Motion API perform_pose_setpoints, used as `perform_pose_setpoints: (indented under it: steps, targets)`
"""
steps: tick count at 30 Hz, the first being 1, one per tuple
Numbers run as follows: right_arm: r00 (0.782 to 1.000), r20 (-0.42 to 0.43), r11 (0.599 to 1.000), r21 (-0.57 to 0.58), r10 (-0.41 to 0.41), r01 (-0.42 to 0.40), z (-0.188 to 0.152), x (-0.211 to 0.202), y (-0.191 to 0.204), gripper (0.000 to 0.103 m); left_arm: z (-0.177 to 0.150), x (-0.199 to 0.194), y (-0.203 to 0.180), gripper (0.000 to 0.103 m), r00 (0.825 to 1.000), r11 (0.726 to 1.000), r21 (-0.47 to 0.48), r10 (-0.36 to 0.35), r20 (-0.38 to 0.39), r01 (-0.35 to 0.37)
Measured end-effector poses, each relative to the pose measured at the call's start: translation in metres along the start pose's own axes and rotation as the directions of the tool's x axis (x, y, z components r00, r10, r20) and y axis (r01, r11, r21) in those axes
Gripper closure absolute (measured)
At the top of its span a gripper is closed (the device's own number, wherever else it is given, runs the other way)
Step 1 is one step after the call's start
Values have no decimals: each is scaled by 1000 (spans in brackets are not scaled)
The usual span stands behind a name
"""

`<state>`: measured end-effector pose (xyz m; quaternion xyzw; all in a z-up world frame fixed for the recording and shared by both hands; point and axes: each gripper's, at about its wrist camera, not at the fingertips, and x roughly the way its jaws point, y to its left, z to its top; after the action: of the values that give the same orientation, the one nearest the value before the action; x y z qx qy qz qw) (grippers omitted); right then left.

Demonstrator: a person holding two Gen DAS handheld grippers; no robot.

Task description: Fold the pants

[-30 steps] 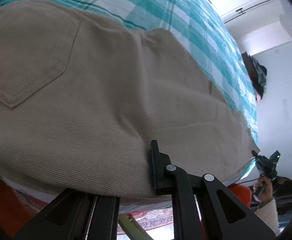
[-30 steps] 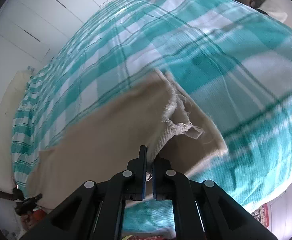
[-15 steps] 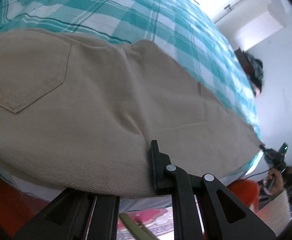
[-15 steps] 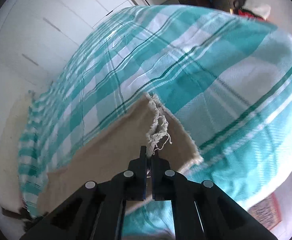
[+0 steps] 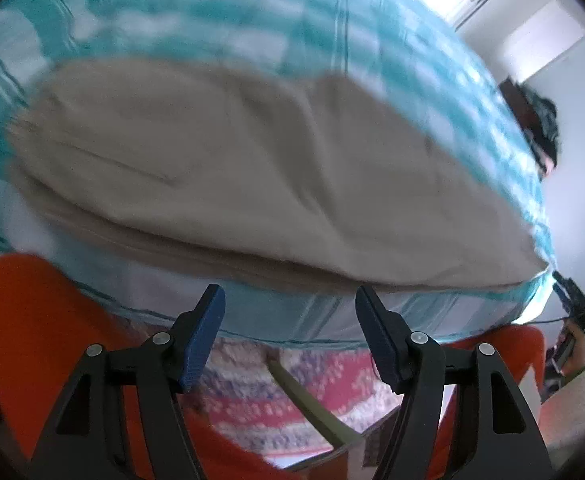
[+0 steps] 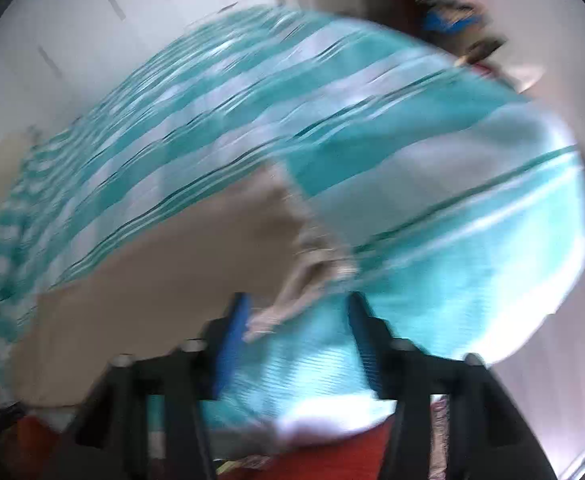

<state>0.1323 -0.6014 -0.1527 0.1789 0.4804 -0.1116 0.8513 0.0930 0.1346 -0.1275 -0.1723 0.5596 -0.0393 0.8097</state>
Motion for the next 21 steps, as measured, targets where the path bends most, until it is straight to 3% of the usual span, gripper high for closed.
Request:
perform_pose_setpoints:
  steps: [3, 6, 8, 10, 13, 15, 18, 21]
  targets:
    - [989, 120, 996, -20, -88, 91, 1, -36, 0, 46, 23, -20, -2, 24, 993, 999, 26, 18, 120, -21]
    - [989, 150, 995, -100, 5, 10, 14, -45, 29, 46, 56, 5, -15, 24, 985, 996, 75, 33, 172, -46]
    - [990, 116, 986, -156, 79, -61, 20, -35, 55, 44, 70, 38, -26, 24, 987, 991, 116, 45, 154, -64]
    - [991, 46, 974, -200, 122, -111, 23, -15, 79, 41, 75, 76, -29, 24, 990, 981, 153, 105, 96, -119]
    - [993, -91, 960, -264, 70, -92, 15, 35, 93, 41, 63, 121, -14, 34, 962, 949, 178, 271, -31, -262]
    - [981, -185, 952, -305, -60, 1, 3, 71, 85, 45, 47, 110, -7, 34, 965, 945, 199, 262, 10, -259]
    - [986, -163, 954, -298, -27, -23, -4, 68, 76, 45, 39, 84, -6, 33, 952, 933, 197, 306, 10, -302]
    - [985, -172, 958, -284, -1, -48, -5, 68, 72, 41, 46, 60, -29, 28, 965, 941, 214, 258, 53, -263]
